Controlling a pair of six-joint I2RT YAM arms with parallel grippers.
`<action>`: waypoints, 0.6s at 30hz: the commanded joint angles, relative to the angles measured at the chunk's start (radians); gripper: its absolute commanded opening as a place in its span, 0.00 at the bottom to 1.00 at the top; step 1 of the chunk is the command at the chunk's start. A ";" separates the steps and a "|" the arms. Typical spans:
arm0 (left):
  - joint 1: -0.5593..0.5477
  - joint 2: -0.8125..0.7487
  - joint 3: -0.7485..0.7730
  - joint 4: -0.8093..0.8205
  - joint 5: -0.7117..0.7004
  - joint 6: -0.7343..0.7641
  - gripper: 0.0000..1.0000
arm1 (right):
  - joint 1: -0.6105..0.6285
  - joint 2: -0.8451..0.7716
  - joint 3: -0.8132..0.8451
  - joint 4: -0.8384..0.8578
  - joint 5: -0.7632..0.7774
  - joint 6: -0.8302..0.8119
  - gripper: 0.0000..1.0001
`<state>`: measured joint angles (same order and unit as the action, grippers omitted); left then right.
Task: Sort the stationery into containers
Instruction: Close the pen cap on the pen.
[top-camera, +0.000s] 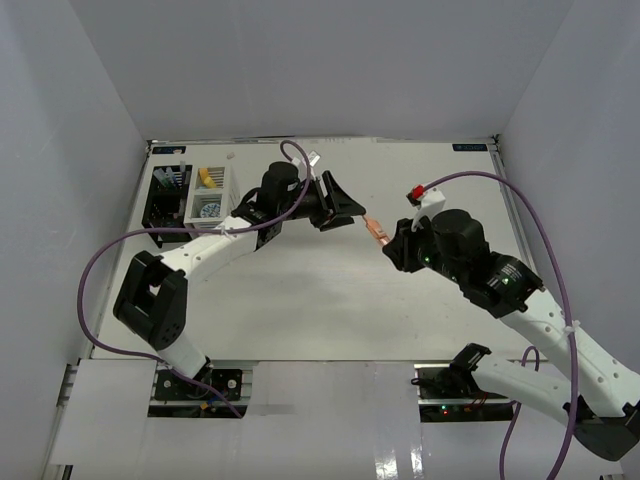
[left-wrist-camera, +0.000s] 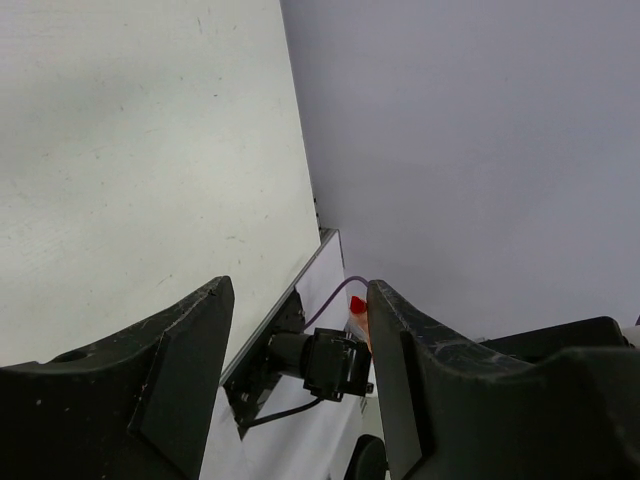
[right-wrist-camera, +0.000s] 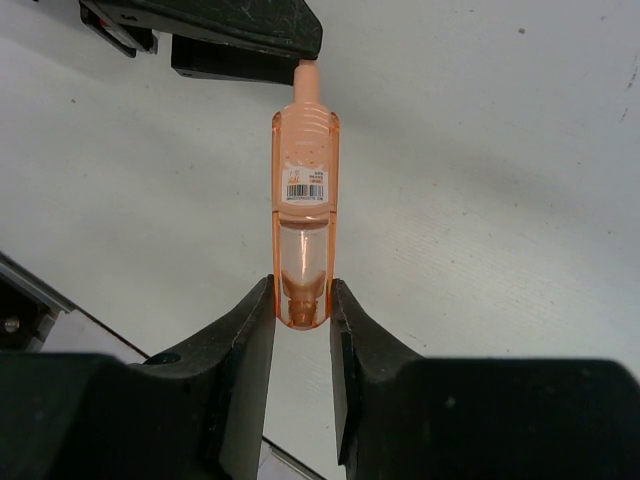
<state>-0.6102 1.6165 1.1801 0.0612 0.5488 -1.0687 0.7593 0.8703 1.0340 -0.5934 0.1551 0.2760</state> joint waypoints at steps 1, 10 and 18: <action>0.010 -0.009 0.033 -0.034 -0.021 0.032 0.66 | -0.002 -0.030 0.001 0.076 0.015 -0.021 0.08; 0.012 -0.007 0.046 -0.047 -0.023 0.044 0.66 | -0.002 -0.048 -0.006 0.095 0.003 -0.029 0.08; 0.012 -0.006 0.053 -0.057 -0.013 0.049 0.66 | -0.002 -0.066 -0.012 0.130 0.004 -0.035 0.08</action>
<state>-0.6029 1.6165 1.1999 0.0284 0.5335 -1.0386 0.7593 0.8268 1.0168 -0.5636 0.1539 0.2546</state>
